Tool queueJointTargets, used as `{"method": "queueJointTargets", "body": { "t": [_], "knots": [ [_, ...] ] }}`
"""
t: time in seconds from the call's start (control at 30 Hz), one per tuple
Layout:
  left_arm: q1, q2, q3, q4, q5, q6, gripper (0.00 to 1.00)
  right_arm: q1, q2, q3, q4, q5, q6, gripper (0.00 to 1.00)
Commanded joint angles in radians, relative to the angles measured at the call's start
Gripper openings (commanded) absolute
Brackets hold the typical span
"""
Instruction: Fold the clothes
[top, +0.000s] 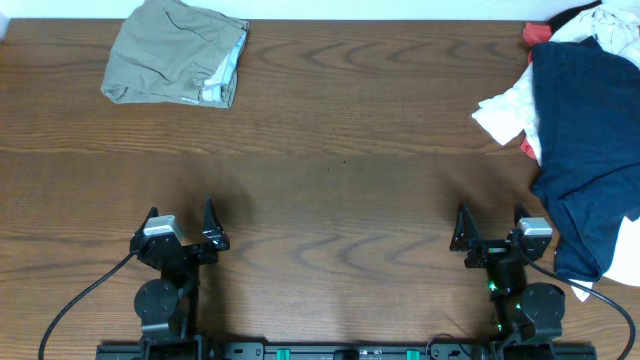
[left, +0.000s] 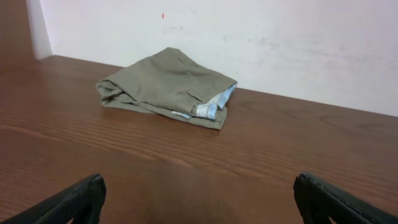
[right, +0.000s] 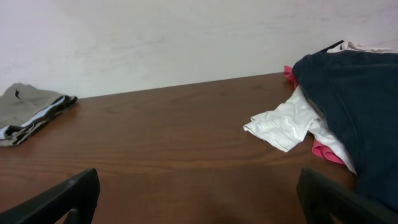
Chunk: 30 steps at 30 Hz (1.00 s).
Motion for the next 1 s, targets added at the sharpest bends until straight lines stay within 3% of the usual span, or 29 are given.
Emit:
{"method": "queueJointTargets", "body": {
  "t": [0.0,0.63,0.97],
  "knots": [
    [0.004,-0.007,-0.008,-0.047,0.004,0.013,0.98,-0.004,-0.006,-0.002,-0.004,0.006,0.007,0.99],
    [0.004,-0.007,-0.008,-0.047,0.005,0.012,0.98,-0.004,-0.006,-0.002,-0.001,0.036,0.003,0.99],
    [0.004,-0.007,-0.002,-0.048,0.016,0.009,0.98,-0.004,-0.006,-0.002,0.117,0.129,0.003,0.99]
  ]
}}
